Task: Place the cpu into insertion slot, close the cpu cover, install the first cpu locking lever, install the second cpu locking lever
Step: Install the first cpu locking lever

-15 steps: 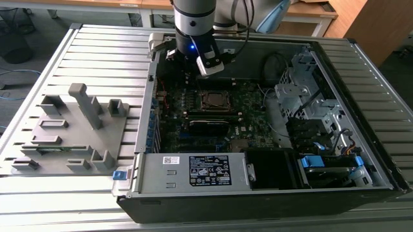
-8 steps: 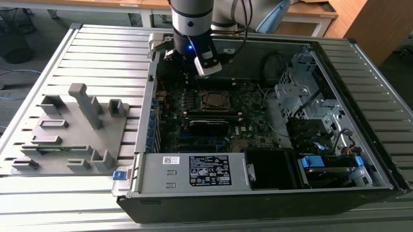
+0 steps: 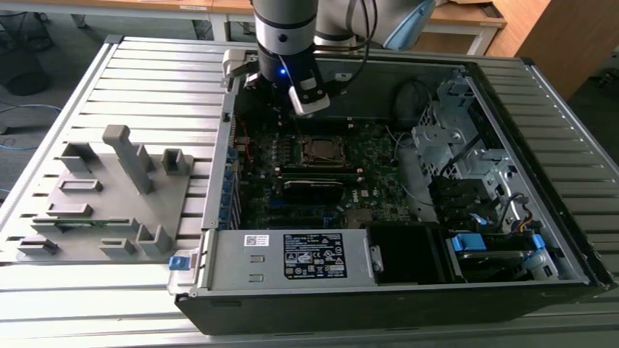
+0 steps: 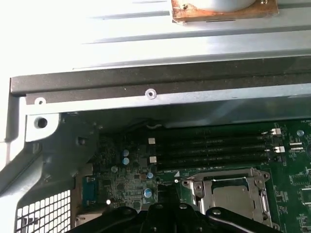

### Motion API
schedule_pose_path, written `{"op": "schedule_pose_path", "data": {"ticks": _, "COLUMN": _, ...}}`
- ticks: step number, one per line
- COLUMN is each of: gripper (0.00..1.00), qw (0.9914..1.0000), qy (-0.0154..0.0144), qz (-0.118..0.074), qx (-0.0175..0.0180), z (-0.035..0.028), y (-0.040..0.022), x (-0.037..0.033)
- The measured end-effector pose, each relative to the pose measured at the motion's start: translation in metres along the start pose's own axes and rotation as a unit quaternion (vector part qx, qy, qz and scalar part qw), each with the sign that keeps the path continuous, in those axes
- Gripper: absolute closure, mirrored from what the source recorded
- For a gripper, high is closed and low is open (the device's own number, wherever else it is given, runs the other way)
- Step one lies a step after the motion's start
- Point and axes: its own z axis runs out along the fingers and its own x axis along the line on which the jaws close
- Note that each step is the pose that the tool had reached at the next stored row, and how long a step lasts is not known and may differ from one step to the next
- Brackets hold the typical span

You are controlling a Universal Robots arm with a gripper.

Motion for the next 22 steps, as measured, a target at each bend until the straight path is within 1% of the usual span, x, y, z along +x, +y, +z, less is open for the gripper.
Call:
{"op": "schedule_pose_path", "data": {"ticks": 1, "gripper": 0.89, "qw": 1.0, "qy": 0.0001, "qz": 0.0, "qx": -0.0008, "z": 0.0, "y": -0.0001, "x": 0.0005}}
{"op": "schedule_pose_path", "data": {"ticks": 2, "gripper": 0.89, "qw": 0.99999, "qy": 0.0004, "qz": 0.0, "qx": -0.0036, "z": 0.0, "y": -0.0001, "x": 0.0009}}
{"op": "schedule_pose_path", "data": {"ticks": 3, "gripper": 0.89, "qw": 0.99996, "qy": 0.0009, "qz": 0.0, "qx": -0.0088, "z": 0.0, "y": -0.0002, "x": 0.0011}}
{"op": "schedule_pose_path", "data": {"ticks": 4, "gripper": 0.89, "qw": 0.99989, "qy": 0.0014, "qz": 0.0, "qx": -0.0148, "z": 0.0, "y": -0.0002, "x": 0.0013}}
{"op": "schedule_pose_path", "data": {"ticks": 5, "gripper": 0.89, "qw": 0.99982, "qy": 0.0018, "qz": 0.0, "qx": -0.0188, "z": 0.0, "y": -0.0002, "x": 0.0014}}
{"op": "schedule_pose_path", "data": {"ticks": 8, "gripper": 0.89, "qw": 0.99974, "qy": 0.0022, "qz": 0.0, "qx": -0.0225, "z": 0.0, "y": -0.0002, "x": 0.0015}}
{"op": "schedule_pose_path", "data": {"ticks": 9, "gripper": 0.89, "qw": 0.99973, "qy": 0.0022, "qz": 0.0, "qx": -0.0232, "z": 0.0001, "y": -0.0002, "x": 0.0014}}
{"op": "schedule_pose_path", "data": {"ticks": 11, "gripper": 0.89, "qw": 0.99972, "qy": 0.0023, "qz": 0.0, "qx": -0.0236, "z": 0.0002, "y": -0.0002, "x": 0.0008}}
{"op": "schedule_pose_path", "data": {"ticks": 14, "gripper": 0.89, "qw": 0.99972, "qy": 0.0022, "qz": 0.0, "qx": -0.0235, "z": 0.0004, "y": 0.0001, "x": -0.003}}
{"op": "schedule_pose_path", "data": {"ticks": 17, "gripper": 0.89, "qw": 0.99972, "qy": 0.0022, "qz": 0.0, "qx": -0.0235, "z": 0.0006, "y": 0.0008, "x": -0.0102}}
{"op": "schedule_pose_path", "data": {"ticks": 22, "gripper": 0.89, "qw": 0.99972, "qy": 0.0022, "qz": 0.0, "qx": -0.0235, "z": 0.0011, "y": 0.0024, "x": -0.0272}}
